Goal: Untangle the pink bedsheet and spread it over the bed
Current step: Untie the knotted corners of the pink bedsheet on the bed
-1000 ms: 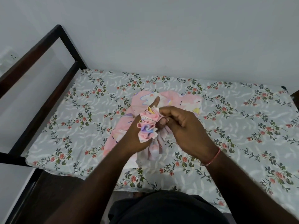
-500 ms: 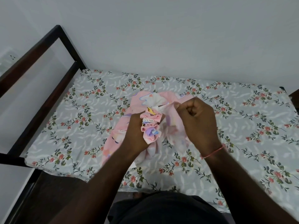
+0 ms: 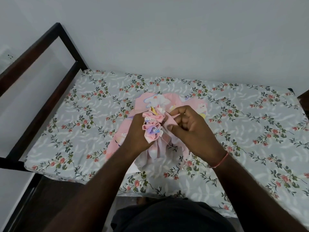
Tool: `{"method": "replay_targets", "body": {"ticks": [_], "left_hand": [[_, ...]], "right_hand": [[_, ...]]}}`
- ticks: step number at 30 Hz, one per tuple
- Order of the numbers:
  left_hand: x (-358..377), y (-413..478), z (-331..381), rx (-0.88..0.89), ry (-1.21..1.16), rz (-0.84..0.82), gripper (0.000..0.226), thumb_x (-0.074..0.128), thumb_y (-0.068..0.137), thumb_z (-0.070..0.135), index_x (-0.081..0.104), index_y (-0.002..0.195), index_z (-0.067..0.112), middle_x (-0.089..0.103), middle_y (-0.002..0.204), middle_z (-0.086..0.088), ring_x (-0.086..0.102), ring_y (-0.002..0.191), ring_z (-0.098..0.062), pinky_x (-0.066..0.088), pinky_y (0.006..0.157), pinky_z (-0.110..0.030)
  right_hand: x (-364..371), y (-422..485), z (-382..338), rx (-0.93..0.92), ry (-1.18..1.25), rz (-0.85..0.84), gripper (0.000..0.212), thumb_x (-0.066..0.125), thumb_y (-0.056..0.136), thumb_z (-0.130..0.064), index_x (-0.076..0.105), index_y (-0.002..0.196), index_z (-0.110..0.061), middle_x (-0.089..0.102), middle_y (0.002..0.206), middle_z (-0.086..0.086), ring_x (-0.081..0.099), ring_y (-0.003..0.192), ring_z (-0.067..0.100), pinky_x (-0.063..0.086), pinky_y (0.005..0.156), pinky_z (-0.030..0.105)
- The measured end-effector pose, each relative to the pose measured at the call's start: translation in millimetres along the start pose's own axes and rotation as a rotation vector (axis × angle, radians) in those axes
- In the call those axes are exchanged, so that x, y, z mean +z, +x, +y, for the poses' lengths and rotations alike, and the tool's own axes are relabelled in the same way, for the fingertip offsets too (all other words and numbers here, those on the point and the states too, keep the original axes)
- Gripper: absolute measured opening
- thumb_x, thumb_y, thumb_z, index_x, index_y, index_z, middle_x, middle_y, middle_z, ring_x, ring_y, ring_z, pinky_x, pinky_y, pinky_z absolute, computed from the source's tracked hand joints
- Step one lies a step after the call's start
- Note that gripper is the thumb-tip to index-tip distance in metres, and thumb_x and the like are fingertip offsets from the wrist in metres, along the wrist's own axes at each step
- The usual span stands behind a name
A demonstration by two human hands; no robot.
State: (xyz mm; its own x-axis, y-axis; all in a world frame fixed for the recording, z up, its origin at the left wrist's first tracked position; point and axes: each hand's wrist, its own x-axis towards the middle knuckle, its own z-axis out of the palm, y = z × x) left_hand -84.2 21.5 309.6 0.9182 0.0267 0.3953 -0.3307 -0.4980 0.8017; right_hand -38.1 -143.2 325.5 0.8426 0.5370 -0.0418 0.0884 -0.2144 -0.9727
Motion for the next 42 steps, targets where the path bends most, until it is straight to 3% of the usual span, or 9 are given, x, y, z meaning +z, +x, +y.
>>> {"method": "replay_targets", "body": {"ticks": [4,10,15,19,23,28,31,36,42], "left_hand": [[2,-3,-13,-0.096,0.001,0.065,0.037,0.054,0.072,0.026,0.065,0.069,-0.008,0.06,0.069,-0.006,0.051,0.07,0.002,0.039,0.066,-0.003],[7,-5,-8,-0.108,0.002,0.04,0.04,0.055,0.077,0.027,0.068,0.073,-0.01,0.064,0.07,-0.009,0.052,0.073,0.001,0.042,0.068,-0.005],[9,-5,-9,-0.124,-0.017,0.041,0.039,0.056,0.075,0.025,0.067,0.075,-0.013,0.065,0.072,-0.027,0.053,0.073,-0.005,0.043,0.069,-0.009],[9,-5,-5,-0.104,0.018,0.06,0.036,0.055,0.073,0.024,0.07,0.085,-0.007,0.065,0.081,-0.005,0.057,0.083,0.01,0.041,0.077,-0.003],[11,-1,-1,-0.078,0.043,0.054,0.035,0.053,0.073,0.022,0.067,0.075,-0.009,0.059,0.075,-0.002,0.053,0.077,0.009,0.037,0.072,0.004],[25,1,7,-0.084,-0.007,0.051,0.033,0.053,0.073,0.021,0.07,0.08,-0.006,0.062,0.081,0.003,0.054,0.084,0.012,0.038,0.077,0.001],[45,3,14,-0.113,-0.025,-0.109,0.014,0.049,0.072,0.019,0.059,0.081,0.014,0.057,0.087,0.036,0.047,0.08,0.029,0.036,0.073,0.005],[48,2,5,-0.207,-0.108,-0.156,0.045,0.056,0.073,0.03,0.059,0.113,0.007,0.057,0.11,-0.003,0.053,0.094,0.02,0.04,0.089,-0.005],[68,22,34,-0.076,0.077,-0.034,0.014,0.047,0.086,0.021,0.046,0.08,0.008,0.046,0.086,-0.012,0.033,0.066,-0.004,0.035,0.063,-0.015]], "right_hand": [[-13,7,16,-0.049,-0.237,0.312,0.01,0.068,0.085,-0.022,0.067,0.078,-0.015,0.065,0.069,-0.01,0.058,0.063,0.0,0.04,0.062,0.01],[-11,9,14,0.009,0.017,0.38,0.018,0.068,0.085,-0.02,0.064,0.075,-0.006,0.066,0.071,0.017,0.05,0.058,0.012,0.043,0.057,0.024],[-7,8,15,0.057,0.036,0.411,0.021,0.064,0.089,-0.019,0.056,0.076,-0.004,0.052,0.06,0.002,0.04,0.052,0.006,0.037,0.052,0.018],[-14,6,17,0.007,0.048,0.193,0.012,0.058,0.092,-0.018,0.057,0.088,-0.007,0.063,0.074,0.021,0.054,0.061,0.032,0.043,0.059,0.032],[-32,4,20,0.076,-0.089,-0.179,0.007,0.061,0.091,-0.014,0.068,0.088,-0.013,0.071,0.076,0.006,0.058,0.063,0.012,0.042,0.059,0.024],[-37,9,27,0.088,0.075,0.35,0.018,0.066,0.086,-0.024,0.067,0.078,-0.008,0.069,0.073,0.016,0.056,0.061,0.016,0.046,0.061,0.033],[-28,5,20,0.069,0.237,0.324,0.017,0.066,0.087,-0.019,0.065,0.079,-0.005,0.067,0.073,0.021,0.057,0.063,0.024,0.05,0.064,0.042],[-45,-3,13,-0.12,-0.022,-0.013,0.023,0.051,0.095,-0.007,0.069,0.106,-0.014,0.073,0.099,-0.001,0.067,0.096,0.017,0.052,0.088,0.047],[-55,-8,28,-0.037,0.246,0.09,0.023,0.055,0.091,-0.007,0.057,0.111,-0.017,0.07,0.086,0.015,0.064,0.081,0.041,0.051,0.075,0.048]]}}
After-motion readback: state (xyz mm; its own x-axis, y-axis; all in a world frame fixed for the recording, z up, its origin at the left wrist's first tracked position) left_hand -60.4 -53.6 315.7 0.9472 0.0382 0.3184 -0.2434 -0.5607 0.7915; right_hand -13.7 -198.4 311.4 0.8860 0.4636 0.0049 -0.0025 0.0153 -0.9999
